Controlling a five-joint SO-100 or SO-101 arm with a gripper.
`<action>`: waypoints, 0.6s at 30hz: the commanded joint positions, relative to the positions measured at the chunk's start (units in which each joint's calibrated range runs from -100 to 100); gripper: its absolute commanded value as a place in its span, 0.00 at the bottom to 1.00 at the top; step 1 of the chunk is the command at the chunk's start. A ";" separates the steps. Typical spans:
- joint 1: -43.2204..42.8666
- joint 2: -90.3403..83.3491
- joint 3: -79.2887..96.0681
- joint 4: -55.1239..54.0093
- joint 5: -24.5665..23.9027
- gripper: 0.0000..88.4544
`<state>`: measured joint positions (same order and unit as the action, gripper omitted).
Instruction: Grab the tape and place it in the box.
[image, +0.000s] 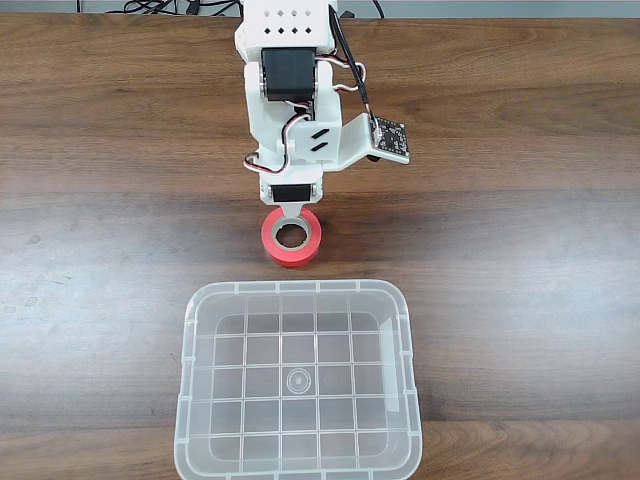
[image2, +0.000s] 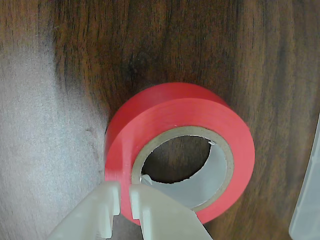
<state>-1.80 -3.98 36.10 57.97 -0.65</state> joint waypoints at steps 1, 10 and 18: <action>0.85 -0.85 -4.52 -1.12 -0.35 0.02; 1.80 -0.93 -4.52 0.68 -0.30 0.17; 4.88 -0.29 -4.52 2.82 0.07 0.20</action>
<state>1.35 -3.98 36.01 60.25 -0.65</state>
